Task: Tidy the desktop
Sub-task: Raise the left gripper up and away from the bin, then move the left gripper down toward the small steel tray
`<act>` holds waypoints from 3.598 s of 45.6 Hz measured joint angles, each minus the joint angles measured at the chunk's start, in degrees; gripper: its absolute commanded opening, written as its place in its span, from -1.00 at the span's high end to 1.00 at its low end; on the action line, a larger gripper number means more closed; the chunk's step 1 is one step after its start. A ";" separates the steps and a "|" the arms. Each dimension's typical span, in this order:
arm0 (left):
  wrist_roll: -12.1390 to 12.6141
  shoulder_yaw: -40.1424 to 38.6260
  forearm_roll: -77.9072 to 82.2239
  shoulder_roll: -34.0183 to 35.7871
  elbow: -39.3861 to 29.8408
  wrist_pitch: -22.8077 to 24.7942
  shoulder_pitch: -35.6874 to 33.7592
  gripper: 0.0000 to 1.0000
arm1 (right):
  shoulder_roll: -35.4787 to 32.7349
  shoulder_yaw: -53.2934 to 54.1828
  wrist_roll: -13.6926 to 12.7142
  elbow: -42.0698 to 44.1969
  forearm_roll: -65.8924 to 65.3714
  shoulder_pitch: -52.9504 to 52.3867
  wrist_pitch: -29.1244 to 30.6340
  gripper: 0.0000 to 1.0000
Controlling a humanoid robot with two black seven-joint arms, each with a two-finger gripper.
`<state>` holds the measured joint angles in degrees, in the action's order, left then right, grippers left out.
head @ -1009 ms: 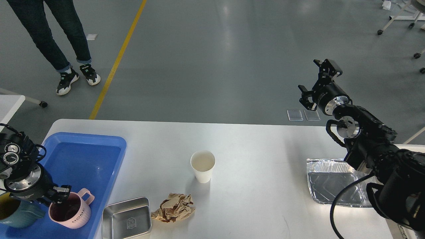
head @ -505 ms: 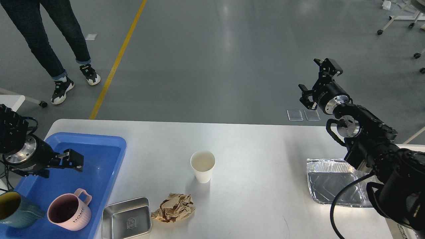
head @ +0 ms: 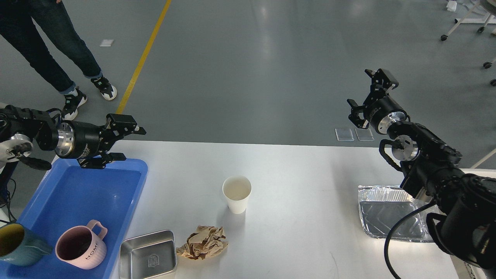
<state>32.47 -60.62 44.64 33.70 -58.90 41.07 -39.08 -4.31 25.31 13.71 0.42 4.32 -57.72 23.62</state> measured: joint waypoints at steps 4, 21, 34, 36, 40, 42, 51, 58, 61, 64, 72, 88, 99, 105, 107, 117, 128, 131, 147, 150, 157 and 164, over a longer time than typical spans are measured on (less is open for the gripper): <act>-8.39 -1.18 0.44 -1.17 0.05 -6.97 0.49 -0.95 | -0.01 -0.01 0.00 0.02 -0.24 0.00 -0.04 -1.00; -31.08 0.24 19.29 -0.78 -0.76 -19.36 3.36 -0.95 | 0.17 0.00 0.00 -0.06 -0.87 0.02 -0.29 -1.00; -33.19 9.81 27.33 14.11 -12.26 -15.31 6.97 -0.94 | 0.03 0.01 0.00 -0.08 -0.89 0.05 -0.33 -1.00; -33.20 11.74 27.37 17.94 -14.65 -14.58 6.97 -0.95 | 0.02 0.01 0.00 -0.08 -0.89 0.05 -0.33 -1.00; -33.58 14.12 27.37 25.53 -19.49 -12.78 7.03 -0.95 | 0.05 0.01 0.00 -0.13 -0.89 -0.07 -0.33 -1.00; -33.78 14.52 27.37 28.58 -21.39 -11.83 7.15 -0.95 | 0.09 0.01 0.00 -0.16 -0.89 -0.09 -0.33 -1.00; -36.79 14.81 27.37 42.00 -29.29 -9.90 7.81 -0.94 | 0.13 0.01 0.00 -0.17 -0.89 -0.11 -0.33 -1.00; -39.72 14.68 27.36 49.13 -31.61 -8.72 7.82 -0.94 | -0.41 0.01 0.00 -0.16 -0.89 -0.12 -0.32 -1.00; -40.75 14.63 27.35 51.54 -31.76 -8.10 7.77 -0.95 | -0.58 0.01 0.00 -0.11 -0.89 -0.12 -0.32 -1.00; -41.88 14.57 27.35 53.76 -31.79 -7.31 7.65 -0.95 | -0.84 0.01 0.00 -0.10 -0.89 -0.12 -0.28 -1.00; -50.14 14.80 27.35 57.78 -31.17 -5.43 7.51 -0.94 | -0.88 0.00 0.00 -0.23 -0.89 -0.18 -0.24 -1.00; -55.54 17.35 27.36 56.60 -29.96 -15.50 7.36 -0.95 | -1.02 0.00 0.00 -0.24 -0.89 -0.12 -0.24 -1.00; -55.59 23.67 27.27 56.49 -29.95 -30.74 7.45 -0.95 | -0.93 0.00 0.00 -0.24 -0.89 -0.11 -0.24 -1.00; -55.59 27.66 27.32 56.64 -29.95 -36.38 7.45 -0.95 | -0.73 0.00 0.00 -0.24 -0.89 -0.11 -0.24 -1.00; -55.66 28.22 27.33 56.82 -29.95 -36.70 7.52 -0.95 | -0.68 0.00 0.00 -0.24 -0.89 -0.11 -0.24 -1.00; -58.23 32.21 27.62 58.35 -30.18 -36.86 8.71 -0.95 | -0.61 -0.01 0.00 -0.24 -0.89 -0.11 -0.27 -1.00; -58.70 40.75 30.13 57.42 -30.41 -36.75 11.73 -0.95 | -0.53 -0.01 0.00 -0.25 -0.89 -0.11 -0.32 -1.00; -58.70 43.86 30.22 56.94 -30.52 -36.80 11.93 -0.95 | -0.53 -0.02 0.00 -0.25 -0.89 -0.11 -0.32 -1.00; -58.83 53.32 30.24 56.59 -30.57 -37.01 12.07 -0.95 | -0.30 -0.01 0.00 -0.25 -0.89 -0.11 -0.40 -1.00; -58.84 53.80 30.20 56.57 -30.57 -37.00 12.07 -0.95 | -0.23 0.00 0.00 -0.25 -0.89 -0.11 -0.41 -1.00; -59.03 53.72 30.08 56.56 -30.52 -36.61 11.25 -0.95 | -0.13 0.00 0.00 -0.24 -0.89 -0.11 -0.42 -1.00; -61.17 52.61 28.48 55.68 -30.42 -36.39 10.14 -0.95 | -0.14 0.00 0.00 -0.17 -0.89 -0.11 -0.42 -1.00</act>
<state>-28.70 -8.01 73.12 89.38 -89.32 4.68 -28.94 -4.45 25.31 13.71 0.25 3.43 -57.83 23.20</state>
